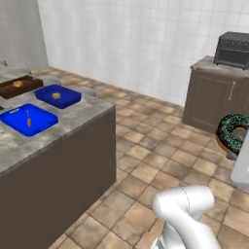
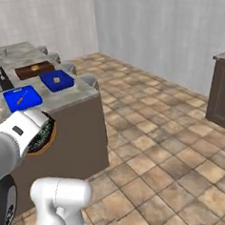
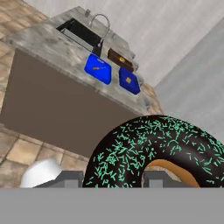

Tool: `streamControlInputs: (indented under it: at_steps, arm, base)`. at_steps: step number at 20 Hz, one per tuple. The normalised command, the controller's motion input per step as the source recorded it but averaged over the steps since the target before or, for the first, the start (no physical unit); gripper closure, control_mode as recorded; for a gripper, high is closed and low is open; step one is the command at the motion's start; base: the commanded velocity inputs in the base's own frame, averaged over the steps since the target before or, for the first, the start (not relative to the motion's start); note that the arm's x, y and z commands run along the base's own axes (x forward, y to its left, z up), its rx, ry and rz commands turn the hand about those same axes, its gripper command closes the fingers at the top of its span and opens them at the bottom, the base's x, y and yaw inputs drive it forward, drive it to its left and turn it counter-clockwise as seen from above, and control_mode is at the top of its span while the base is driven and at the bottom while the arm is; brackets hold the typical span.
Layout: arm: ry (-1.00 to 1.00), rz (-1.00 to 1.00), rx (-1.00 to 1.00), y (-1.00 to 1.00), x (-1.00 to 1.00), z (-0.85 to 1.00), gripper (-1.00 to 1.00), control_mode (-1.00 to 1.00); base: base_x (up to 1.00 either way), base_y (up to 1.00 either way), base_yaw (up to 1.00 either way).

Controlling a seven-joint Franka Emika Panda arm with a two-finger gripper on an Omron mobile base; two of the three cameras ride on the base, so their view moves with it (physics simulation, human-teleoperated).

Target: Take the cake and donut from the fridge and place them on the empty tray on the dining counter.

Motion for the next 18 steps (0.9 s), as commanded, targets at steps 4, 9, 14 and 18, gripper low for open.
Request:
streamControlInputs:
  at_steps: [4, 9, 14, 18]
  arm:
    - [0.0, 0.0, 0.0, 0.0, 0.0, 0.0, 1.0, 1.0]
    - [0.0, 0.0, 0.0, 0.0, 0.0, 0.0, 1.0, 1.0]
    - [0.0, 0.0, 0.0, 0.0, 0.0, 0.0, 1.0, 1.0]
    - [0.0, 0.0, 0.0, 0.0, 0.0, 0.0, 1.0, 1.0]
  base:
    - [0.36, 0.12, 0.71]
    - [0.58, 0.0, 0.62]
    - [0.75, -0.12, 0.48]
    - [0.51, -0.34, 0.29]
